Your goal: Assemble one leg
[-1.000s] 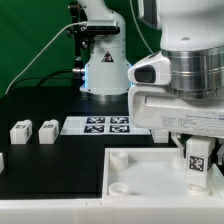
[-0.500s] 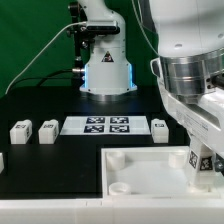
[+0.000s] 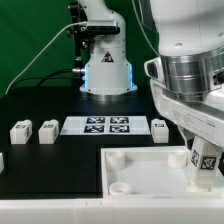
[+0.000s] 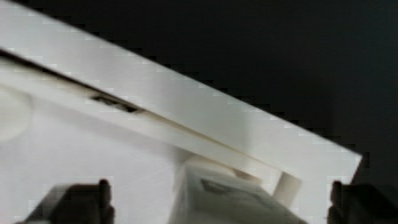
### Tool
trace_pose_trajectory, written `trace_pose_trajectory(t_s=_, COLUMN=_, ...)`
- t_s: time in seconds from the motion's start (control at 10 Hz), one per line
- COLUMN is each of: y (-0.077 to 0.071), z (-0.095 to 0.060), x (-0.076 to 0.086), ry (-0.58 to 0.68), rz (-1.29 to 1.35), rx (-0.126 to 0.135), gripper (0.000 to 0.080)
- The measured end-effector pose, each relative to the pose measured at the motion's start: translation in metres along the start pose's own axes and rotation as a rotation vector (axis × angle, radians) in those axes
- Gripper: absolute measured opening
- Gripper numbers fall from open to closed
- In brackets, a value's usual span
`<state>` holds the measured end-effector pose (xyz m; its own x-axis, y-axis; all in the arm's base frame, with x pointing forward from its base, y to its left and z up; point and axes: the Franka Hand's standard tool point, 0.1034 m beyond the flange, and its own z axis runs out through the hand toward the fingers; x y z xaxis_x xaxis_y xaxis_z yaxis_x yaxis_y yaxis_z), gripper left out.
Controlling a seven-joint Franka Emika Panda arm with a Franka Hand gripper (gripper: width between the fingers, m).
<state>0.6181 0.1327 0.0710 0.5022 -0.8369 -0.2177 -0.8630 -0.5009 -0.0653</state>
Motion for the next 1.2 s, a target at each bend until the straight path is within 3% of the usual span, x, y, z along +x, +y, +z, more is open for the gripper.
trace_pose_trajectory(t_s=0.2, y=0.0, z=-0.006, x=-0.004, ry=0.012, rz=-0.282, rx=-0.003, gripper=0.0645)
trace_pose_trajectory(t_s=0.5, y=0.002, z=-0.004, x=-0.001, ry=0.009, rz=-0.567, rx=-0.008, gripper=0.0648)
trace_pose_trajectory(t_s=0.8, y=0.003, z=-0.009, x=0.01, ry=0.058, rz=-0.965, rx=-0.07, gripper=0.0648)
trace_pose_trajectory(t_s=1.1, y=0.003, z=-0.007, x=0.009, ry=0.054, rz=-0.906, rx=-0.064, gripper=0.0634)
trace_pose_trajectory(t_s=1.2, y=0.002, z=-0.007, x=0.007, ry=0.051, rz=-0.798, rx=-0.054, gripper=0.0462)
